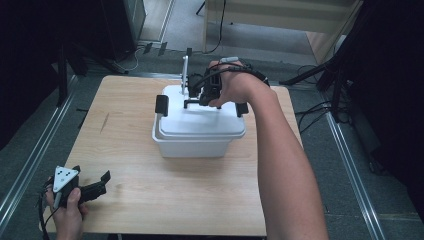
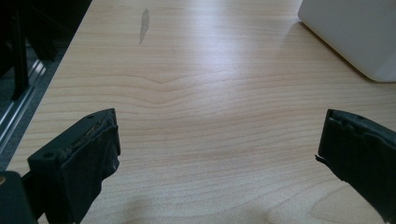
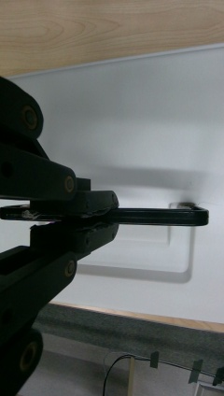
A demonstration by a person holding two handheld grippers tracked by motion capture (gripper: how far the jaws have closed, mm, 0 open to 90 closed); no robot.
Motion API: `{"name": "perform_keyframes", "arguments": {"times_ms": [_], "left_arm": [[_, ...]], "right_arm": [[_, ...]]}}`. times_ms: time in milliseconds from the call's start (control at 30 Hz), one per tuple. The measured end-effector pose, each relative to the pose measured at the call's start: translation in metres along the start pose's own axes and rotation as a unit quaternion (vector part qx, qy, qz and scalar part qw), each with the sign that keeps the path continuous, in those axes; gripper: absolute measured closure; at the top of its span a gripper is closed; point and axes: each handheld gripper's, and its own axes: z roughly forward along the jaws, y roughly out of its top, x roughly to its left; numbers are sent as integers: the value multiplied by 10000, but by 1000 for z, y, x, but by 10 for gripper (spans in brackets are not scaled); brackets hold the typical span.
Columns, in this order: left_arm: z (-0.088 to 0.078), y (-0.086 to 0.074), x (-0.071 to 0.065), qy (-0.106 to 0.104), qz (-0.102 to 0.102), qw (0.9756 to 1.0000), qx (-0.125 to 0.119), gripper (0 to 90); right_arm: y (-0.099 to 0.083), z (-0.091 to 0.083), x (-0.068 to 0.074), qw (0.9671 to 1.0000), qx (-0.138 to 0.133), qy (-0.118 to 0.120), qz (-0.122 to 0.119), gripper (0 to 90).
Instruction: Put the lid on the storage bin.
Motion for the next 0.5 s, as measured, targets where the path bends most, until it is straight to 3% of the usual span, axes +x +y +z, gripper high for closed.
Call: {"name": "perform_keyframes", "arguments": {"times_ms": [500], "left_arm": [[0,0,1,-27,14,10000,8,0]], "right_arm": [[20,16,-2,9998,108,138,100,853]]}}
